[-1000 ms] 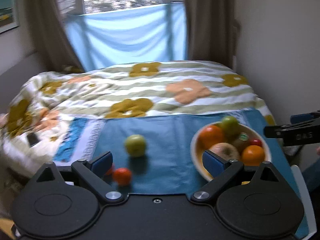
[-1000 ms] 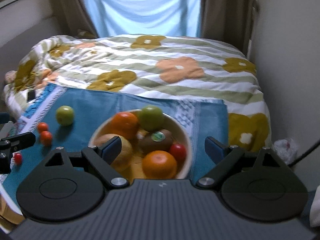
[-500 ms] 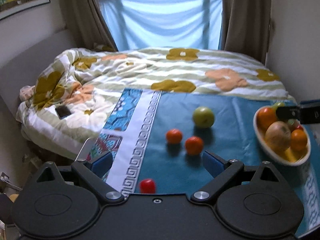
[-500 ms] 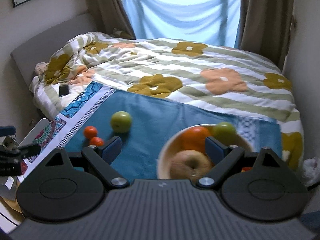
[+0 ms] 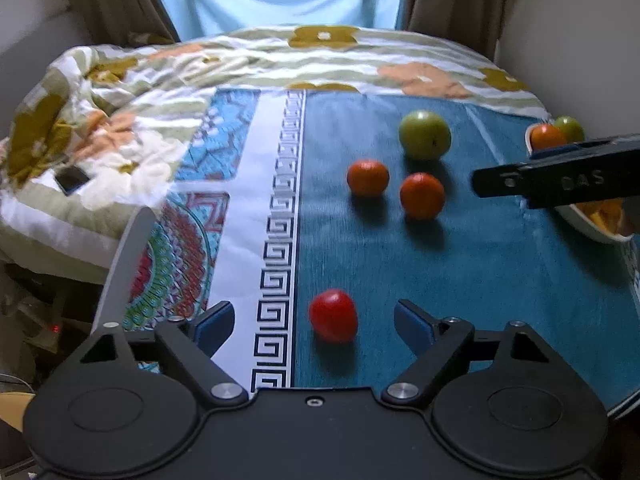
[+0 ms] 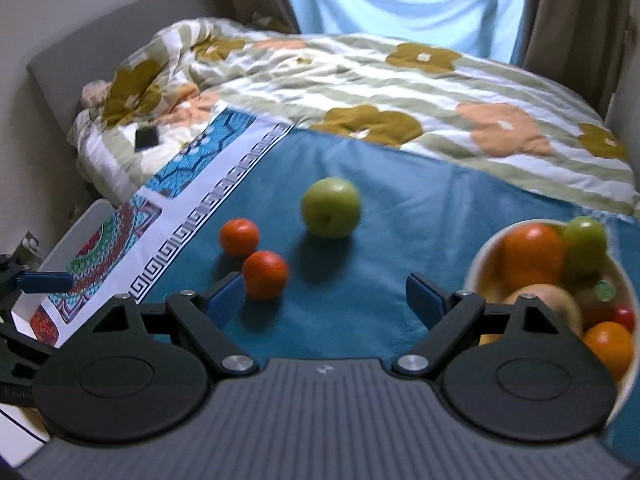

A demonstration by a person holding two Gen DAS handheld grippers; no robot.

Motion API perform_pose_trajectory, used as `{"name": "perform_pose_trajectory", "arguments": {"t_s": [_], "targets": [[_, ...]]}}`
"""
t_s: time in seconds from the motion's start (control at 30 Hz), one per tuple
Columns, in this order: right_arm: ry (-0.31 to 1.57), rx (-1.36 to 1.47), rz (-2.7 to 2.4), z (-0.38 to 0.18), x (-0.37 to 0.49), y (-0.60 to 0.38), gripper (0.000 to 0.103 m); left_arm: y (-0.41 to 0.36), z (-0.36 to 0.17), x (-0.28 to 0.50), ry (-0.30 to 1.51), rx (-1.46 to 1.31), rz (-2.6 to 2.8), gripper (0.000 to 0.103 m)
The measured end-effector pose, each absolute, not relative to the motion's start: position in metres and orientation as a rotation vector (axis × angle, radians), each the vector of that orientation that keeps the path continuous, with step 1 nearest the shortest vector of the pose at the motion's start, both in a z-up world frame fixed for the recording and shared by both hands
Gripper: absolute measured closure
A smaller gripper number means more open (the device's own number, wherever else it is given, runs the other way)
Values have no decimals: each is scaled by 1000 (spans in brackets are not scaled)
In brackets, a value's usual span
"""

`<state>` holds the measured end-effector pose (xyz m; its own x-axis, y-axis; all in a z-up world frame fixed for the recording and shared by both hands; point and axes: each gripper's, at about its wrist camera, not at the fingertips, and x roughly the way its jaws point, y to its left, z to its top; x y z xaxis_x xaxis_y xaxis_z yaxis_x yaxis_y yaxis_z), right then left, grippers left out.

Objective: Organize fruits
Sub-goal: 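Grasp a red tomato with the left tool while the right tool grasps a tangerine, then carry both fruits to the bowl while the left tool releases the tomato inside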

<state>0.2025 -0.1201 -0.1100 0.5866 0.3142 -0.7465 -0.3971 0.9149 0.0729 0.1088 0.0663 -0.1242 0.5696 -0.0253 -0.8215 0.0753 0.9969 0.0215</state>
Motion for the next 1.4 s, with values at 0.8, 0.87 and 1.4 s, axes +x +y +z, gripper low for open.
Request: {"name": "perform_pose_trajectory", "arguments": {"t_s": [0.8, 0.87, 1.4], "targets": [[938, -123, 441, -156, 226, -63, 32, 72, -151, 120, 976, 121, -186, 68], [941, -121, 433, -157, 228, -62, 34, 73, -151, 119, 976, 123, -185, 68], [916, -72, 372, -151, 225, -72, 51, 88, -143, 125, 979, 93, -123, 69]]}}
